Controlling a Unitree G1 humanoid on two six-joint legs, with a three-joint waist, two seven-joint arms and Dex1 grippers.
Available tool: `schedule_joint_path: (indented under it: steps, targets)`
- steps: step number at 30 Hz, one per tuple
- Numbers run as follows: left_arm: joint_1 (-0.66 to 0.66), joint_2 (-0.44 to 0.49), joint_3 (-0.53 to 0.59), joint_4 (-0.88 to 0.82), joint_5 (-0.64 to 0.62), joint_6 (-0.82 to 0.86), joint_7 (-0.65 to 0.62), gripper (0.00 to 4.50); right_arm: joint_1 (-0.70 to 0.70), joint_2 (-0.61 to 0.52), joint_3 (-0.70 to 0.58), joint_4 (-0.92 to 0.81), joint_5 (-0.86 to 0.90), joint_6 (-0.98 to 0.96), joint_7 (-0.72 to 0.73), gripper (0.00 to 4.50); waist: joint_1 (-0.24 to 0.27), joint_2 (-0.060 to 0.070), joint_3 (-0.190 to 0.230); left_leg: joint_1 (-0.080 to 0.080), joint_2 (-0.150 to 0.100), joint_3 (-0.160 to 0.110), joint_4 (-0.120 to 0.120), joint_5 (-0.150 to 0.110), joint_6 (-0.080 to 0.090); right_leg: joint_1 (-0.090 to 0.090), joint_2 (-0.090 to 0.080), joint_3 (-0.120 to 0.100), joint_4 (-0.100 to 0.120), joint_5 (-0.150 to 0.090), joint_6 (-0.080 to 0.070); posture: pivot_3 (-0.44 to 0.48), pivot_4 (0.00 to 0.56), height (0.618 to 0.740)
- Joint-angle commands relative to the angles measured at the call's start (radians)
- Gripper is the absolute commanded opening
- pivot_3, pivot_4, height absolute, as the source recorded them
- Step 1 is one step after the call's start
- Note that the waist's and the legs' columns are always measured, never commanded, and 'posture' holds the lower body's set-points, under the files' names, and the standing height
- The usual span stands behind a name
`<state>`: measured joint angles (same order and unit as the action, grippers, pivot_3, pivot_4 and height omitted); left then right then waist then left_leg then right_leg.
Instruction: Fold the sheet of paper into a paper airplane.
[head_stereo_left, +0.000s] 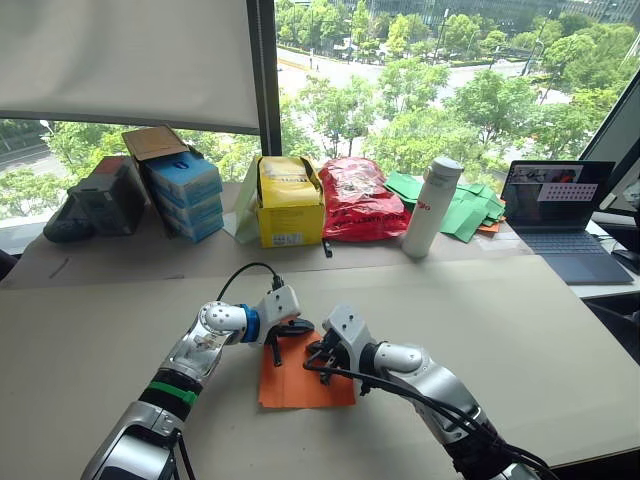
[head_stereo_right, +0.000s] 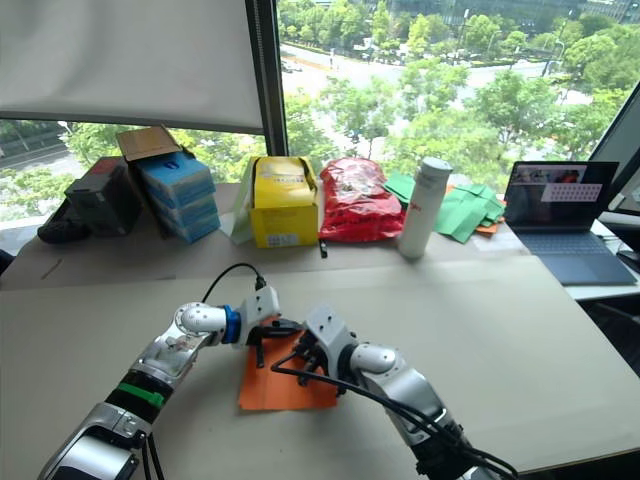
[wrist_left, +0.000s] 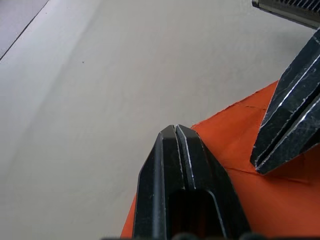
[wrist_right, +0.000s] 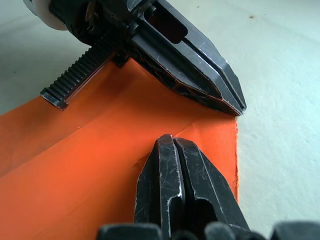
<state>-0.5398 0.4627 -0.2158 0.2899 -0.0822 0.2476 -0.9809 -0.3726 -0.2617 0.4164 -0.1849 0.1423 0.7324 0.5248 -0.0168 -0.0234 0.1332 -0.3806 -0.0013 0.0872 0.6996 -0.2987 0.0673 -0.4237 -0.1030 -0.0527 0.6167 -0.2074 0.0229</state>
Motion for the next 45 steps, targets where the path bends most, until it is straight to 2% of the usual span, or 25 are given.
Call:
schedule_joint_path:
  steps: [1,4,5,9,14,19,25,31,40,45]
  targets:
    - [0.008,0.011,0.148,-0.13,-0.13,0.176,0.052,0.0,0.025,-0.011,0.009,0.049,-0.018,0.032,-0.002,0.05,0.002,0.0,0.0,0.0,0.0,0.0,0.0,0.0,0.0,0.0,0.0,0.0,0.0,0.0,0.0,0.0,0.15,0.74]
    - [0.058,0.031,0.241,-0.23,-0.218,0.311,0.079,0.0,0.028,-0.007,0.009,0.044,-0.018,0.033,-0.004,0.05,0.001,0.0,0.0,0.0,0.0,-0.001,0.0,0.001,-0.002,0.0,-0.002,-0.001,0.0,0.0,0.0,0.0,0.15,0.74]
    - [0.093,0.03,0.29,-0.258,-0.255,0.362,0.103,0.54,0.028,-0.006,0.009,0.043,-0.019,0.032,-0.005,0.0,-0.001,0.0,0.0,0.0,0.0,-0.001,0.0,0.001,-0.002,0.0,-0.003,0.0,0.0,0.0,0.0,0.0,0.15,0.74]
    - [0.194,-0.009,0.436,-0.36,-0.42,0.555,0.185,1.82,0.024,0.0,0.007,0.04,-0.02,0.03,-0.008,0.0,0.0,0.0,0.0,0.001,0.0,-0.001,-0.001,0.002,-0.003,0.0,-0.004,0.0,0.0,0.0,0.0,0.0,0.15,0.74]
    - [0.283,-0.069,0.489,-0.406,-0.5,0.658,0.281,3.52,0.013,0.0,-0.001,0.036,-0.021,0.025,-0.009,0.0,0.005,0.0,0.0,0.002,-0.001,-0.002,-0.001,0.002,-0.004,0.002,-0.005,-0.001,0.0,0.0,0.0,0.0,0.15,0.74]
    - [0.311,-0.128,0.479,-0.407,-0.536,0.704,0.353,3.52,0.008,0.001,-0.005,0.032,-0.023,0.024,-0.013,0.0,0.004,0.0,0.0,0.002,-0.001,-0.002,-0.002,0.002,-0.005,0.001,-0.007,0.0,0.0,0.0,0.0,0.0,0.15,0.74]
    - [0.326,-0.148,0.457,-0.397,-0.541,0.745,0.426,3.52,0.003,0.003,-0.01,0.026,-0.024,0.026,-0.018,0.0,0.006,0.0,0.0,0.004,-0.001,-0.001,-0.004,0.003,-0.006,0.002,-0.008,0.001,-0.001,0.001,-0.001,0.0,0.15,0.74]
    - [0.332,-0.159,0.439,-0.477,-0.631,0.817,0.436,3.52,0.003,0.009,-0.008,0.028,-0.027,0.024,-0.024,0.0,0.005,0.0,0.0,0.005,-0.002,-0.001,-0.005,0.002,-0.006,0.002,-0.009,0.004,-0.001,0.001,-0.001,0.0,0.15,0.74]
    - [0.306,-0.14,0.442,-0.482,-0.645,0.796,0.455,3.52,0.004,0.017,-0.004,0.035,-0.034,0.019,-0.03,0.0,0.005,0.0,0.0,0.004,-0.002,-0.001,-0.005,0.001,-0.009,0.002,-0.009,0.006,-0.002,0.001,-0.001,0.0,0.15,0.74]
    - [0.263,-0.143,0.463,-0.416,-0.608,0.733,0.485,3.52,0.003,0.02,-0.003,0.038,-0.036,0.016,-0.029,0.0,0.005,0.0,0.0,0.004,-0.001,-0.001,-0.005,0.001,-0.009,0.001,-0.008,0.006,-0.002,0.001,-0.002,0.0,0.15,0.74]
